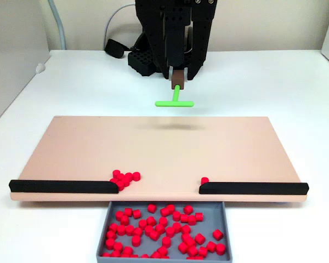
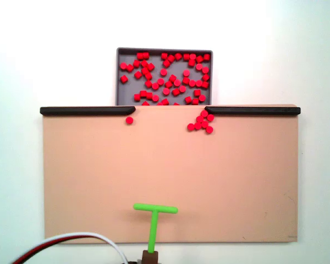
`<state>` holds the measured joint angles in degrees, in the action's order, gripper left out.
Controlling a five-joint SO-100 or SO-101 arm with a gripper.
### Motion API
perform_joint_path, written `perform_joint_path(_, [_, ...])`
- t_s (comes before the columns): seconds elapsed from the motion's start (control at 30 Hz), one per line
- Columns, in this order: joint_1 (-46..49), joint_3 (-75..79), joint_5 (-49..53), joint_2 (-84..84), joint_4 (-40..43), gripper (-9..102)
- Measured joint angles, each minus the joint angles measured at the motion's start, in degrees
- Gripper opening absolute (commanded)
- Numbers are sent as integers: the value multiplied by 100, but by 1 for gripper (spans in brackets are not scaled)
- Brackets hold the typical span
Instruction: Push granules from left to the grey container
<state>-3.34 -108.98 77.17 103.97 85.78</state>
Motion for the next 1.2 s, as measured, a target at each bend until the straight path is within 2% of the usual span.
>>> perform_joint_path(0.33, [-9, 0, -1978, -316, 0, 0])
perform_joint_path(0.57, [-615, 229, -3410, -519, -9, 0])
perform_joint_path(0.83, [-1143, 1494, -4772, -1591, -9, 0])
perform_joint_path(1.2, [-1283, 3401, -6223, -3296, 0, 0])
